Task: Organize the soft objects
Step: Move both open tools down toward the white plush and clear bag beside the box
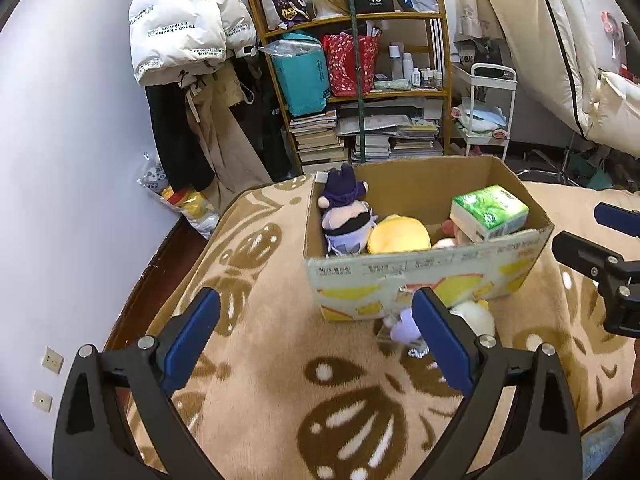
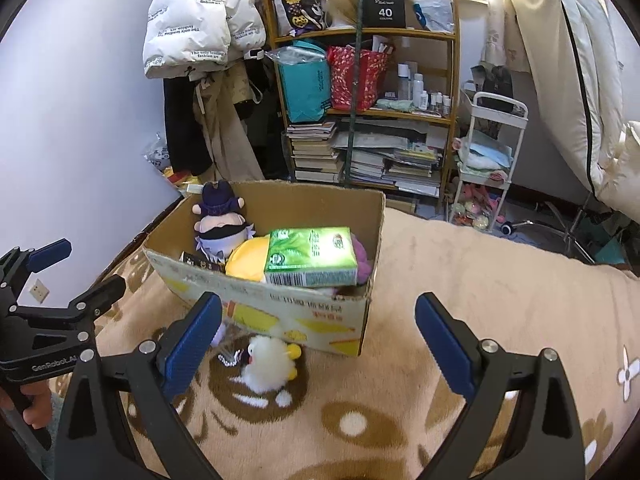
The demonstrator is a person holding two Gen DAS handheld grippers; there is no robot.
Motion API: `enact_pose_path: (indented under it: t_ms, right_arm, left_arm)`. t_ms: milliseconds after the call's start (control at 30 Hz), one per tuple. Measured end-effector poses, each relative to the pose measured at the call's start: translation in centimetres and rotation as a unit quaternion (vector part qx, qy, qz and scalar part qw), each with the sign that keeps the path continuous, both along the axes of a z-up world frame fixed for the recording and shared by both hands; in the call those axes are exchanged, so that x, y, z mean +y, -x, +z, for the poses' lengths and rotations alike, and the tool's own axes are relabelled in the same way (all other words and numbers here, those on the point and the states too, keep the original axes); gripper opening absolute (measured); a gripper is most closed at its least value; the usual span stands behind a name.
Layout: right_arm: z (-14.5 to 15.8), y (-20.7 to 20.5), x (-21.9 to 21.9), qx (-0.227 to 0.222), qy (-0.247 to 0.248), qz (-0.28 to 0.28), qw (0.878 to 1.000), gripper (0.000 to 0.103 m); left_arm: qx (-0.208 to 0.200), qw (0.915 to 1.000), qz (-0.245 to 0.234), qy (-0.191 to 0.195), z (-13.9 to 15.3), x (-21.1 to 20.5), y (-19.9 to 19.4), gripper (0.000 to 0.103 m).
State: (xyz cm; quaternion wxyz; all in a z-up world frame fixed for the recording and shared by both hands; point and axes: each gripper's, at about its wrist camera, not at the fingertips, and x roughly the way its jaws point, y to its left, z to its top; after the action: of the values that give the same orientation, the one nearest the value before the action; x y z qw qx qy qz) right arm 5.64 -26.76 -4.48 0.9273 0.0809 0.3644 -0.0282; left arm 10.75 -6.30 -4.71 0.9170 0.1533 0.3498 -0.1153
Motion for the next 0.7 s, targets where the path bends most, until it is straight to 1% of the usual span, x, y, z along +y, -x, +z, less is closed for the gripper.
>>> enact_pose_path:
  t_ms: [133, 300, 700]
  right_arm:
    - [-0.4, 0.3, 0.2, 0.009, -0.004, -0.006, 1.0, 0.101]
    - [-1.1, 0.0, 0.7, 0.025, -0.001, -0.003, 1.0, 0.101]
    - [-4.2, -1.6, 1.9, 0.068, 0.009, 0.005, 0.998, 0.101]
  left_arm:
    - [0.009, 0.9999, 0.004, -0.005, -0.1, 0.3, 0.3, 0.095]
    - [0.022, 0.9997, 0.006, 0.001, -0.4, 0.6, -0.1, 0.095]
    - [0.058, 0.9981, 0.007, 0.017, -2.3, 0.1, -2.6, 0.095]
